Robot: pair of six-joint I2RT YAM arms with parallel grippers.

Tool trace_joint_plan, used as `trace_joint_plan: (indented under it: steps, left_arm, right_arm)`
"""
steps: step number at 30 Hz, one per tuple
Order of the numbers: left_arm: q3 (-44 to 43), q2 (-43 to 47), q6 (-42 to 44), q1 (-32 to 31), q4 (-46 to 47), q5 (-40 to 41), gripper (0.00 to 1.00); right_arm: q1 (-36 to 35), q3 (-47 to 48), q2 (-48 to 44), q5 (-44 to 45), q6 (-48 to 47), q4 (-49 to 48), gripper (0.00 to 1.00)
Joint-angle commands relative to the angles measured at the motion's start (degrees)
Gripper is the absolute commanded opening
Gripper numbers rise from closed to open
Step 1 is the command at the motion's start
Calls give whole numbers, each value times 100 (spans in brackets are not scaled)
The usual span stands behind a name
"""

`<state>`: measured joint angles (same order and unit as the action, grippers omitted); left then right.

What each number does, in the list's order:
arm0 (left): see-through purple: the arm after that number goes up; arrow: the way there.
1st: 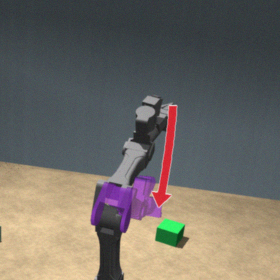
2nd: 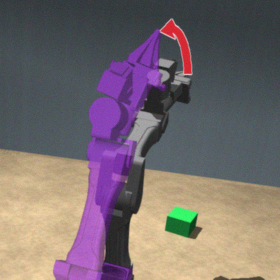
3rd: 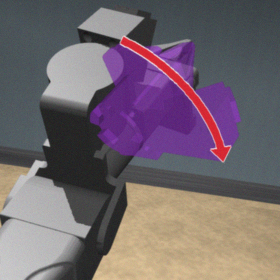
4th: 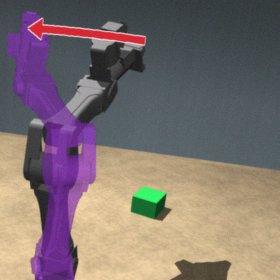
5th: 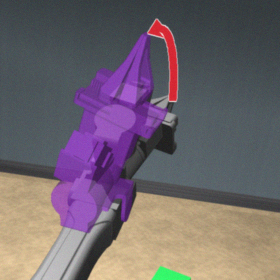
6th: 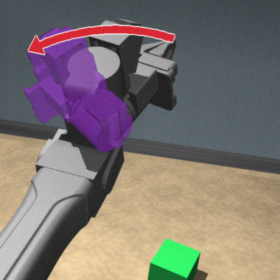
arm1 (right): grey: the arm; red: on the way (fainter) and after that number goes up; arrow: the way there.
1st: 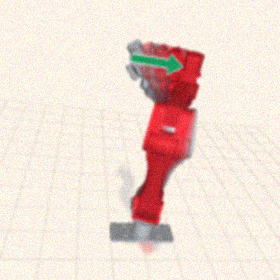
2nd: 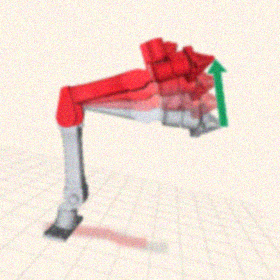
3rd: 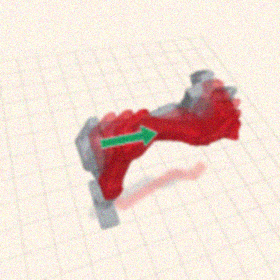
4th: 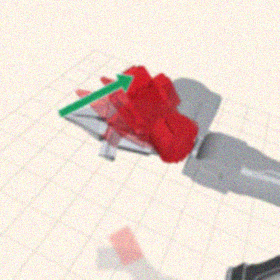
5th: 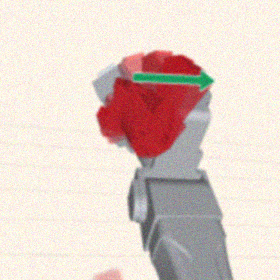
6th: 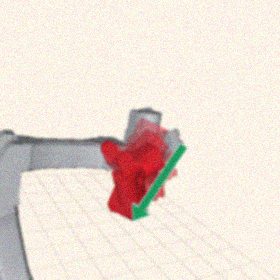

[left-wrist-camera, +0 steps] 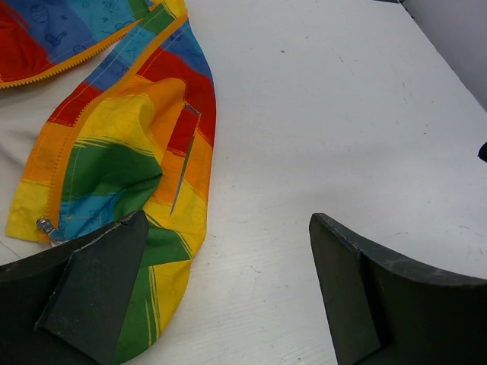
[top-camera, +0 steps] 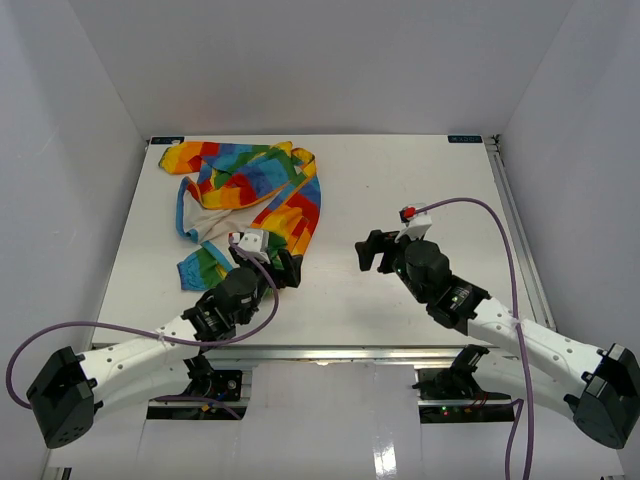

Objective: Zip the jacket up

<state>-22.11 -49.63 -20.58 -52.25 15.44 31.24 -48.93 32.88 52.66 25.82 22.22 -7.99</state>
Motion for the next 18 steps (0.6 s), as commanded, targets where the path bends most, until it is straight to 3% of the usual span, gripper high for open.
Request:
trace_joint_plan:
  steps: [1, 4, 8, 13, 18]
  left_arm:
    - [-92, -80, -8, 4, -71, 29, 97]
    - [-246, -431, -194, 71, -317, 243, 96]
    - [-684, -1357, -560, 624, -981, 70, 95]
    - [-800, -2144, -790, 1632, -1030, -456, 95]
    - [-1100, -2985, -790, 1896, -1102, -725, 91]
  right_arm:
    - [-38, 87, -2, 140, -9, -232, 90]
    - [-38, 24, -88, 329, 22, -271, 90]
    - [-38, -121, -322, 534, 56, -336, 90]
    - [-33, -458, -684, 665, 28, -607, 90]
    - [-31, -410, -769, 753, 79, -485, 90]
